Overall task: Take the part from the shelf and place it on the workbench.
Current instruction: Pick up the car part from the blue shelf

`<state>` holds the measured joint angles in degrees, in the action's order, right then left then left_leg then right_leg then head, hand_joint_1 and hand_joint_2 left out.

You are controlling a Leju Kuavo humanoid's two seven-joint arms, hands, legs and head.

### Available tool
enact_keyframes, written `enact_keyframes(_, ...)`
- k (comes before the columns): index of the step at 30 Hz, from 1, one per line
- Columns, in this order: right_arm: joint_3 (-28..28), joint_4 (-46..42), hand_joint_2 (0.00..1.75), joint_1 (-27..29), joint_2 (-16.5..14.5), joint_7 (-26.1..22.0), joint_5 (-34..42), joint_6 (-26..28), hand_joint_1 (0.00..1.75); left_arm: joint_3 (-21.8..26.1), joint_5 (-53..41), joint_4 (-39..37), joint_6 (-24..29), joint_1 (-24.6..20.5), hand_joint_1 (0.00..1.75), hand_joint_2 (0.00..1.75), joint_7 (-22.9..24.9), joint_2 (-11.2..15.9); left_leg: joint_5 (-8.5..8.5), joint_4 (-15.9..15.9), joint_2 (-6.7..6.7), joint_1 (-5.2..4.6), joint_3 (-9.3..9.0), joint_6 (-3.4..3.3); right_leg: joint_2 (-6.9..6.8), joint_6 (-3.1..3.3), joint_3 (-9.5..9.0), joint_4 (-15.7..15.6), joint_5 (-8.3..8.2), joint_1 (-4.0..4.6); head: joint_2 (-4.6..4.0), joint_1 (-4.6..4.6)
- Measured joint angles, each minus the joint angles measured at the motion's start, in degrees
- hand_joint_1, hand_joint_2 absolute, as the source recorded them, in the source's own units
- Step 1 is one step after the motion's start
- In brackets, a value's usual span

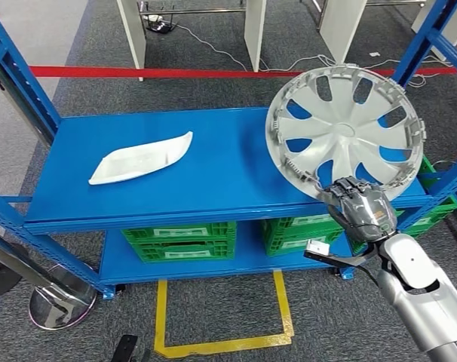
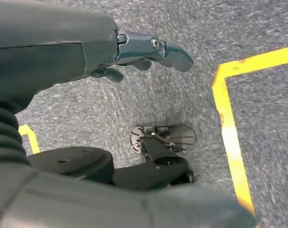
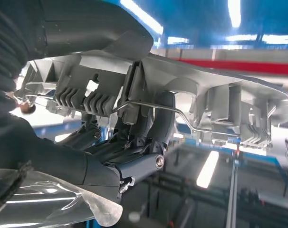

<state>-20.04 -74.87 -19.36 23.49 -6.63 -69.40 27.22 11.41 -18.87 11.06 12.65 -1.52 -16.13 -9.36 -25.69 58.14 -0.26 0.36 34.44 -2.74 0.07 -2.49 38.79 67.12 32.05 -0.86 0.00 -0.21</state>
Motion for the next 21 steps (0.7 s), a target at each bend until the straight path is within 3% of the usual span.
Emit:
enact_keyframes(2, 0.35, -1.66, 1.75, 1.06, 0.10, 0.14, -1.38, 0.64, 1.75, 0.01, -0.03, 0.00, -0.44, 0.07, 0.00, 0.00, -0.73, 0.04, -0.02, 0.05, 0.00, 0.01, -0.04, -0.01, -0.02, -0.38, 3.01, 5.93, 1.71, -0.14, 0.00, 0.02)
enact_keyframes(3, 0.47, -2.63, 1.75, 1.69, 0.23, 0.19, -2.07, 0.84, 1.75, 0.01, 0.07, 0.00, -0.60, 0.12, 0.00, 0.00, -1.25, 0.07, -0.06, 0.07, 0.00, 0.03, -0.09, 0.03, -0.03, -0.52, 3.34, 6.31, 1.12, -0.25, 0.00, 0.01)
enact_keyframes(5, 0.67, -4.79, 1.75, 2.99, 0.68, 0.15, -3.21, 0.95, 1.75, 0.05, 0.51, 0.00, -0.69, 0.13, 0.00, 0.00, -2.48, 0.07, -0.27, 0.23, -0.06, 0.14, -0.24, 0.35, -0.15, -0.77, 0.78, 0.74, -2.59, -0.59, 0.00, 0.03)
enact_keyframes(7, 0.89, -7.14, 1.75, 4.15, 1.01, 0.13, -3.98, 1.07, 1.75, 0.14, 1.04, 0.00, -0.69, 0.12, 0.00, 0.00, -3.59, 0.15, -0.59, 0.66, -0.15, 0.00, -0.13, 0.94, -0.18, -0.74, -2.83, -6.11, -4.92, -0.71, 0.00, 0.08)
enact_keyframes(8, 1.00, -8.30, 1.75, 4.70, 1.08, 0.13, -4.23, 1.16, 1.75, 0.21, 1.24, 0.00, -0.72, 0.13, 0.00, 0.00, -3.98, 0.21, -0.67, 0.89, -0.18, -0.13, -0.01, 1.25, -0.13, -0.52, -3.79, -7.90, -5.16, -0.70, 0.00, 0.11)
enact_keyframes(12, 1.22, -11.52, 1.75, 6.33, 1.30, 0.12, -4.62, 1.32, 1.75, 0.55, 1.54, 0.00, -0.76, 0.16, 0.00, 0.00, -4.45, 0.38, -1.35, 1.73, -0.10, -0.13, 0.31, 2.18, 0.07, 0.99, -4.06, -8.24, -4.94, -0.59, 0.00, 0.12)
enact_keyframes(14, 1.27, -12.43, 1.75, 6.59, 1.45, 0.15, -4.63, 1.32, 1.75, 0.59, 1.54, 0.00, -0.75, 0.12, 0.00, 0.00, -4.51, 0.40, -4.06, 5.77, -0.04, -0.03, 1.91, 2.65, 0.00, 1.71, -4.15, -8.32, -4.98, -0.67, 0.00, 0.02)
enact_keyframes(16, 1.29, -13.12, 1.75, 6.78, 1.49, 0.11, -4.62, 1.32, 1.75, 0.63, 1.55, 0.00, -0.48, 0.15, 0.00, 0.00, -4.57, 0.40, -7.59, 13.22, -0.02, -0.02, 5.09, 2.79, -0.01, 2.02, -4.15, -8.31, -4.95, -0.52, 0.00, -0.05)
enact_keyframes(17, 1.29, -13.50, 1.75, 6.96, 1.49, 0.03, -4.56, 1.31, 1.75, 0.68, 1.56, 0.00, -0.23, 0.18, 0.00, 0.00, -4.57, 0.40, -8.56, 16.20, -0.02, -0.02, 6.37, 2.74, -0.01, 2.06, -4.17, -8.31, -4.93, -0.42, 0.00, -0.04)
enact_keyframes(18, 1.28, -13.95, 1.75, 7.23, 1.49, -0.07, -4.41, 1.30, 1.75, 0.76, 1.57, 0.00, 0.09, 0.17, 0.00, 0.00, -4.48, 0.40, -8.38, 17.20, -0.02, -0.04, 6.78, 2.58, 0.01, 2.08, -4.21, -8.30, -4.92, -0.31, 0.00, -0.04)
enact_keyframes(19, 1.27, -14.45, 1.75, 7.54, 1.49, -0.16, -4.20, 1.28, 1.75, 0.84, 1.55, 0.00, 0.42, 0.15, 0.00, 0.00, -4.31, 0.41, -7.17, 16.04, -0.03, -0.09, 6.22, 2.32, 0.03, 2.08, -4.26, -8.30, -4.91, -0.19, 0.00, -0.04)
enact_keyframes(21, 1.23, -15.66, 1.75, 8.19, 1.49, -0.25, -3.68, 1.26, 1.75, 0.96, 1.40, 0.00, 1.06, 0.08, 0.00, 0.00, -3.85, 0.50, -3.32, 9.12, -0.03, -0.33, 2.97, 1.48, 0.08, 2.07, -4.41, -8.30, -4.89, -0.02, 0.00, -0.03)
